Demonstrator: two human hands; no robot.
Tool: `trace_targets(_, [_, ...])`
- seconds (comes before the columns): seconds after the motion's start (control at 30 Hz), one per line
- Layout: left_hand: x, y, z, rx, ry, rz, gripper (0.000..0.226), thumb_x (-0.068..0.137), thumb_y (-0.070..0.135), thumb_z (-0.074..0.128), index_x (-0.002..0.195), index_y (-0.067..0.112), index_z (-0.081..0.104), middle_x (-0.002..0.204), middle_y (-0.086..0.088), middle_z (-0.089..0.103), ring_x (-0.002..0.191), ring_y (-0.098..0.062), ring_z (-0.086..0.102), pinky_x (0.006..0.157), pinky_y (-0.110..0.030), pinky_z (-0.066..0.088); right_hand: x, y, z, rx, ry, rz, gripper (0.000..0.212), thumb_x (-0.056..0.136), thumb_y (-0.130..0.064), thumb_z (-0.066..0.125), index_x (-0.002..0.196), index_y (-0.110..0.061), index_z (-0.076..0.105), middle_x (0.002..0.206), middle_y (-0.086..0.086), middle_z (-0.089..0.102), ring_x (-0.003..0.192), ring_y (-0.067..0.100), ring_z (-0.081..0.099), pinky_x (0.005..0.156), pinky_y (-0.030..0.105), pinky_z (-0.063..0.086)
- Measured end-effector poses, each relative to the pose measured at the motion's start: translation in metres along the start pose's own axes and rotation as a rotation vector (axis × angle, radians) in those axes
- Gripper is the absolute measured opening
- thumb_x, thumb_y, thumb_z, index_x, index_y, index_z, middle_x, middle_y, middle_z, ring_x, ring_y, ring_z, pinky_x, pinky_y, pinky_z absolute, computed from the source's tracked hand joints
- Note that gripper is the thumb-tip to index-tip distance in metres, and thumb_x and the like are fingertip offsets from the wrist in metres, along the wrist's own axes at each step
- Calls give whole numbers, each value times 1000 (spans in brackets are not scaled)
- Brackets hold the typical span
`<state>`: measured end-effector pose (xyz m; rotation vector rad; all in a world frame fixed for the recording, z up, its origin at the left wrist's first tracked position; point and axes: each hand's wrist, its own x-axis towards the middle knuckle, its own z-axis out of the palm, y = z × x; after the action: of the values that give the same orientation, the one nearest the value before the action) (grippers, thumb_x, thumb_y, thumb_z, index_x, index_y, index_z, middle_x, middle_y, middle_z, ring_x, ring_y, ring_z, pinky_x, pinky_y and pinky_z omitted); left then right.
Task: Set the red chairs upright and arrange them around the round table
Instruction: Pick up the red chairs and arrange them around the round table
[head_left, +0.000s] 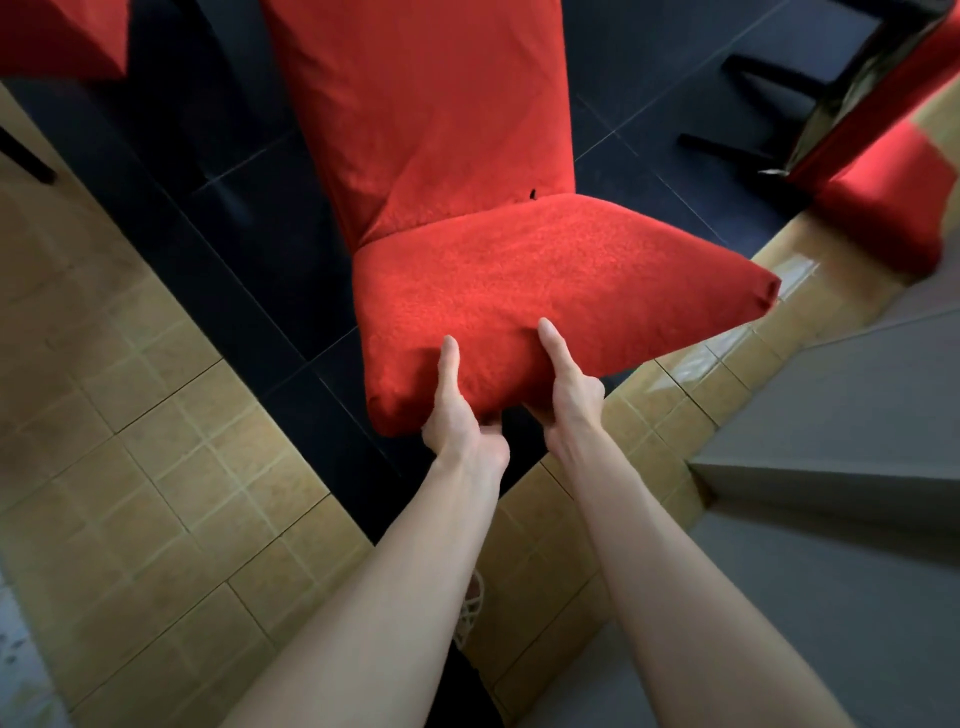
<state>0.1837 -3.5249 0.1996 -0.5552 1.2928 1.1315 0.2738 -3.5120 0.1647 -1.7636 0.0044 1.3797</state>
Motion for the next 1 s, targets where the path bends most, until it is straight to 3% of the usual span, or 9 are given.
trace_targets(0.13, [3, 12, 10, 49, 20, 78, 58, 61, 42, 90, 97, 17, 53, 105, -5, 68, 93, -22, 68, 80, -36, 54, 6, -20, 8, 100, -15, -79, 70, 63, -49, 87, 117, -11, 63, 106, 2, 72, 93, 20, 71, 68, 39, 61])
trace_targets(0.23, [2, 21, 27, 28, 35, 122, 69, 57, 44, 91, 108, 16, 56, 105, -2, 69, 92, -19, 68, 81, -35, 55, 14, -44, 16, 144, 4, -144, 78, 64, -48, 88, 127, -12, 58, 115, 4, 69, 98, 22, 70, 74, 46, 61])
trace_targets(0.33, [1, 27, 46, 17, -13, 142, 73, 57, 45, 91, 116, 16, 59, 106, -1, 71, 92, -18, 69, 83, -34, 55, 18, -61, 27, 115, -29, -173, 80, 62, -46, 90, 124, -7, 58, 111, 6, 70, 93, 22, 72, 67, 40, 62])
trace_targets(0.47, [2, 29, 68, 35, -85, 163, 73, 61, 44, 89, 122, 16, 60, 111, -2, 71, 96, -20, 70, 90, -38, 55, 19, -75, 43, 103, -53, -191, 80, 60, -46, 91, 122, -5, 59, 109, 6, 71, 92, 21, 72, 70, 42, 62])
trace_targets(0.63, [8, 40, 79, 80, -90, 247, 73, 58, 45, 90, 118, 13, 63, 110, -2, 72, 98, -19, 71, 92, -38, 55, 24, -92, 56, 77, -93, -187, 83, 58, -49, 90, 123, -7, 59, 110, 5, 71, 93, 22, 71, 59, 33, 60])
trace_targets(0.73, [9, 47, 84, 94, -85, 271, 84, 56, 47, 91, 125, 12, 58, 116, -2, 70, 101, -20, 69, 94, -38, 54, 26, -100, 59, 55, -114, -171, 76, 56, -49, 91, 115, -10, 62, 105, 6, 71, 88, 23, 72, 56, 32, 58])
trace_targets(0.83, [10, 57, 93, 95, -91, 298, 87, 56, 47, 91, 127, 13, 55, 117, -3, 69, 100, -19, 69, 87, -35, 58, 32, -119, 59, 80, -99, -165, 64, 55, -49, 91, 99, -15, 59, 101, 8, 69, 85, 25, 72, 58, 37, 59])
trace_targets(0.9, [10, 65, 103, 79, -91, 312, 82, 58, 45, 91, 125, 14, 56, 115, -2, 69, 97, -18, 70, 79, -33, 60, 37, -136, 63, 77, -98, -178, 61, 57, -48, 91, 96, -16, 57, 101, 8, 69, 80, 24, 73, 56, 38, 59])
trace_targets(1.0, [9, 82, 125, 77, -84, 337, 77, 60, 45, 90, 122, 15, 57, 113, -2, 69, 96, -19, 70, 79, -34, 61, 40, -156, 80, 51, -139, -204, 57, 60, -44, 91, 96, -15, 58, 100, 9, 70, 69, 20, 74, 54, 37, 58])
